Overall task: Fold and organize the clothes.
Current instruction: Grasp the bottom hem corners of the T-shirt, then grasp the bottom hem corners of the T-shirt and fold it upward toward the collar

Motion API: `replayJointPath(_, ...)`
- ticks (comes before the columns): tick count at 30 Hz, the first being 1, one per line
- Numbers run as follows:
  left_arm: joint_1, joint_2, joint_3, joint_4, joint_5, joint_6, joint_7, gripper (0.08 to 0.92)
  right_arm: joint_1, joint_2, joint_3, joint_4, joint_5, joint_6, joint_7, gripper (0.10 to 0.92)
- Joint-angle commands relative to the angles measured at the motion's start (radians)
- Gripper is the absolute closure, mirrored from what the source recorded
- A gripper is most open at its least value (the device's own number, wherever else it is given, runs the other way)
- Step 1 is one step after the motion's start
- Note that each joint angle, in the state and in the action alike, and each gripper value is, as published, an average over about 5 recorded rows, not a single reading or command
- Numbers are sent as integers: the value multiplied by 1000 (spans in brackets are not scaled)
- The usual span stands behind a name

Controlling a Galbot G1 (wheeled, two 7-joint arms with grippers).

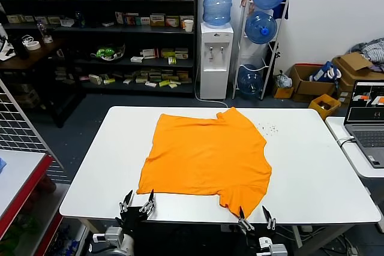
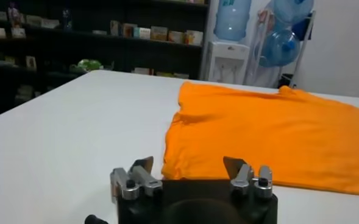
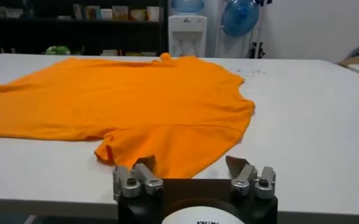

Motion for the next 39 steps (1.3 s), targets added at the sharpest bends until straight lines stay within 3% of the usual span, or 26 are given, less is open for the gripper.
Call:
replayJointPath(1,-44,1,11,53,-13,18,-1,319,19,2,-4,-18,2,-14,-2,451)
replayJointPath(9,-54,-3,21,70,-17,19,-13,545,11,2,-2,-12,4,4,-2,685)
replayJointPath(17,-20,8,28,-26,-28,17,-40,779,-40,-25,7,63,15,44,10,892)
replayJointPath(22,64,41,53,-144,-58,24,-72,898,-123,-83,28,149,49,49,33,901)
replayJointPath(31,248,98,112,-298,-70,12,-128,908,-316,-150,50,275,72,81,68,901)
replayJointPath(39,166,135,117,-298,-114,10,-165,908,-167,-149,65,302,96,42,96,901)
